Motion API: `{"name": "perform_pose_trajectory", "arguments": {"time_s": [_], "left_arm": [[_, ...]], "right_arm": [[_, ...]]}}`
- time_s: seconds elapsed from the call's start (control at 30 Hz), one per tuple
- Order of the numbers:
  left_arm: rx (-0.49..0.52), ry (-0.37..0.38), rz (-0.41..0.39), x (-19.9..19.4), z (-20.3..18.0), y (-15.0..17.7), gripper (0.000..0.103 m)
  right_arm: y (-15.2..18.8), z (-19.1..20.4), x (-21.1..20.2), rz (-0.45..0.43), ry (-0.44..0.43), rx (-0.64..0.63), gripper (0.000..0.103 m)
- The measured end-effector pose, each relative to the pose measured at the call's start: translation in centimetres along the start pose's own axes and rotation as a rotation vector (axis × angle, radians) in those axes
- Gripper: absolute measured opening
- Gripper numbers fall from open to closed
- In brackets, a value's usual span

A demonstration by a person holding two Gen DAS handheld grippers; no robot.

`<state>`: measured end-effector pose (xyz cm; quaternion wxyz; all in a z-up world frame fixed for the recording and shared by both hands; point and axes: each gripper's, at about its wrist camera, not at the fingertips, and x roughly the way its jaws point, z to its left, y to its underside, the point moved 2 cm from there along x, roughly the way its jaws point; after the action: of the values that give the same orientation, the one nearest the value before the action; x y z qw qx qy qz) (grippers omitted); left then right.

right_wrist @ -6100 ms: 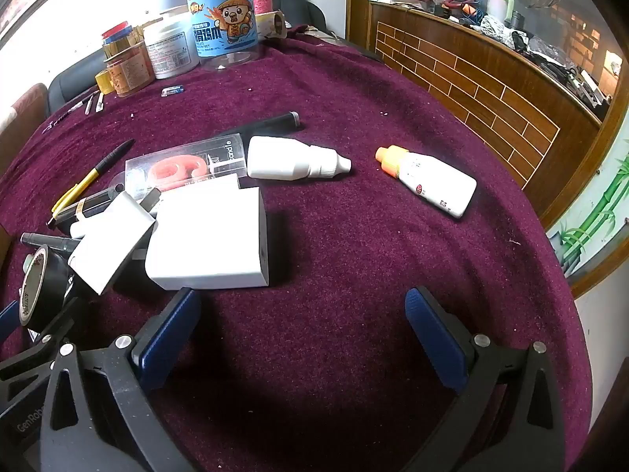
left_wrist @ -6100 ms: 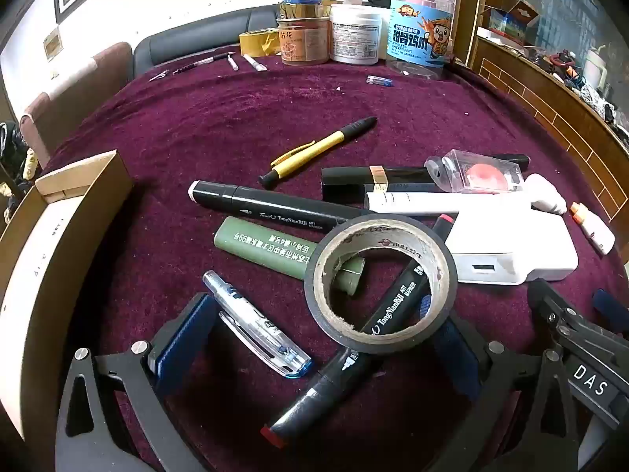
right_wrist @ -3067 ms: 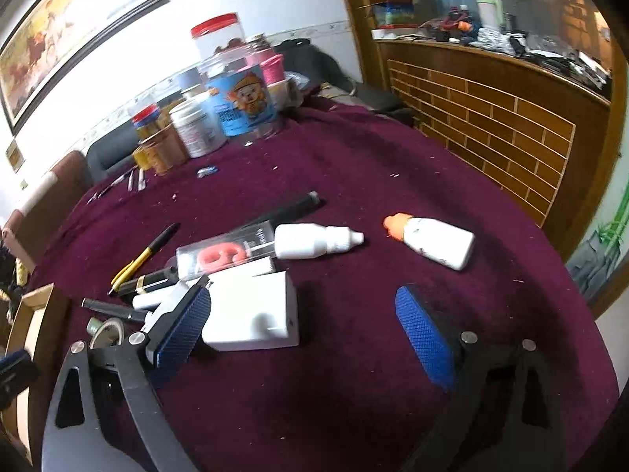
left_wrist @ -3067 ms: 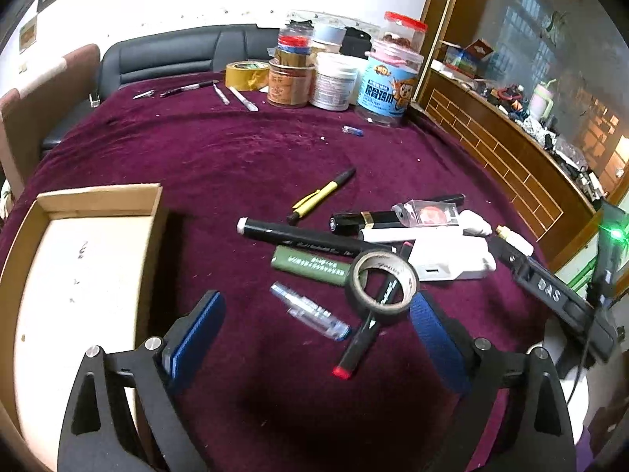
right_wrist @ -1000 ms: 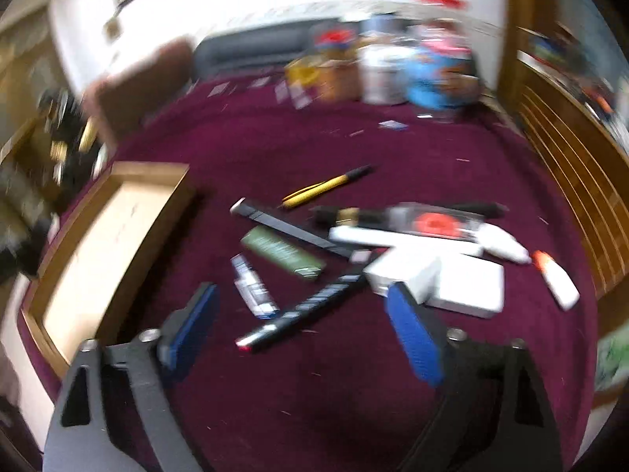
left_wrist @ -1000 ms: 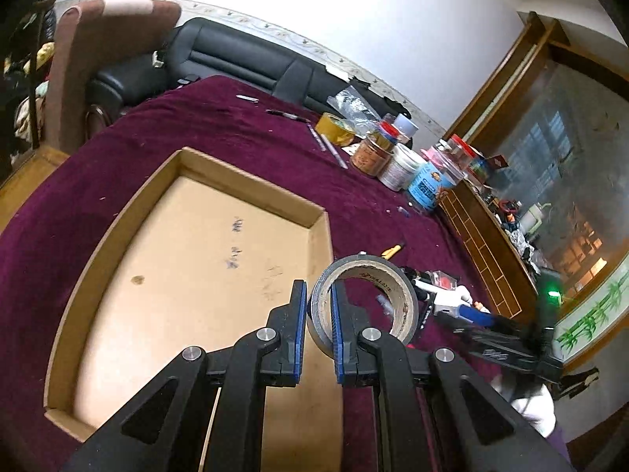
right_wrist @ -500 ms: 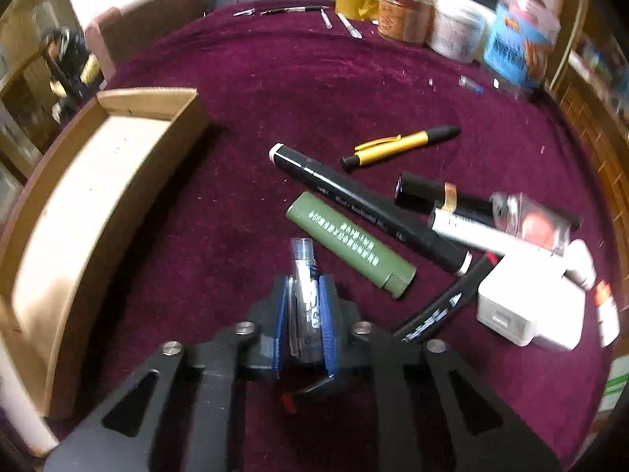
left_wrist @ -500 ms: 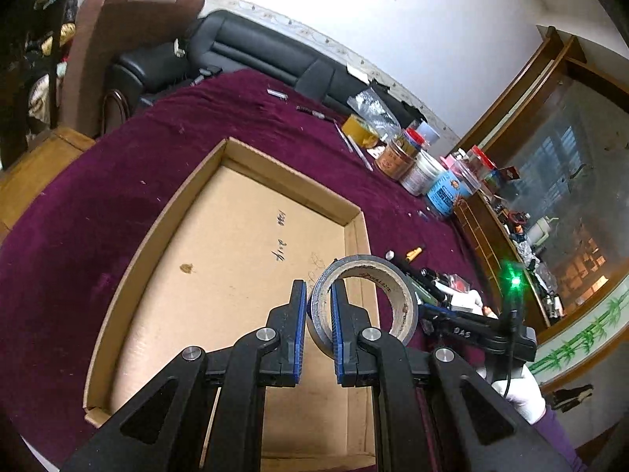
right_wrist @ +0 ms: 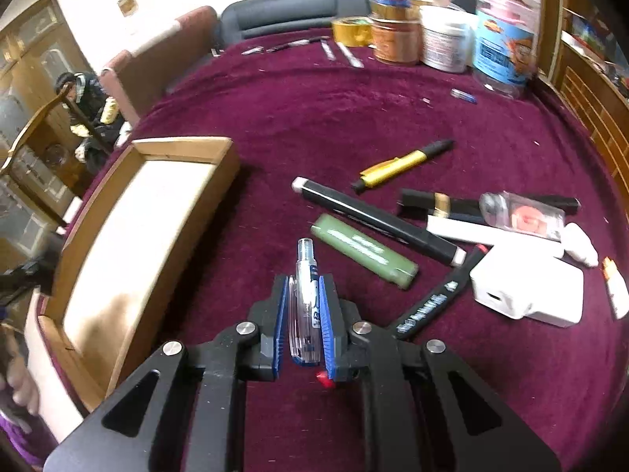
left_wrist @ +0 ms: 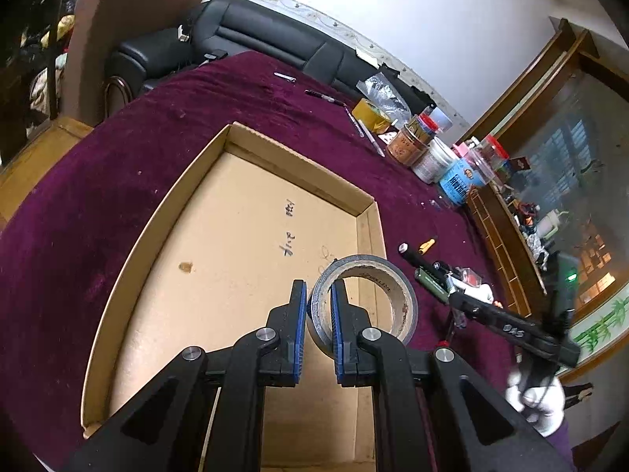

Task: Organize rigid objects
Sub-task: 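Carry the tape roll and pen into the cardboard box and open both tools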

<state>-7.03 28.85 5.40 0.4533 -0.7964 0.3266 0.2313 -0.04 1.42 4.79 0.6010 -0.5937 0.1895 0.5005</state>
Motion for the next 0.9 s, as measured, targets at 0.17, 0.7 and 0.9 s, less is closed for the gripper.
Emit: {"name": "perform_pose_trajectory", "arguments": {"time_s": [0.17, 0.7, 0.9], "left_arm": [[0.074, -0.07, -0.016, 0.8, -1.4, -0.9, 0.009], [0.139, -0.202, 0.054, 7.0, -0.8, -5.2, 0.009], [0.149, -0.196, 0.075, 8.6, -1.1, -5.8, 0.009]], "right_arm": [[-2.1, 3.9, -0.1, -0.01, -0.087, -0.026, 0.013], [-6.8, 9.1, 6.3, 0.059, -0.128, -0.017, 0.013], [-7.3, 9.0, 7.5, 0.071, -0.112, -0.016, 0.013]]}}
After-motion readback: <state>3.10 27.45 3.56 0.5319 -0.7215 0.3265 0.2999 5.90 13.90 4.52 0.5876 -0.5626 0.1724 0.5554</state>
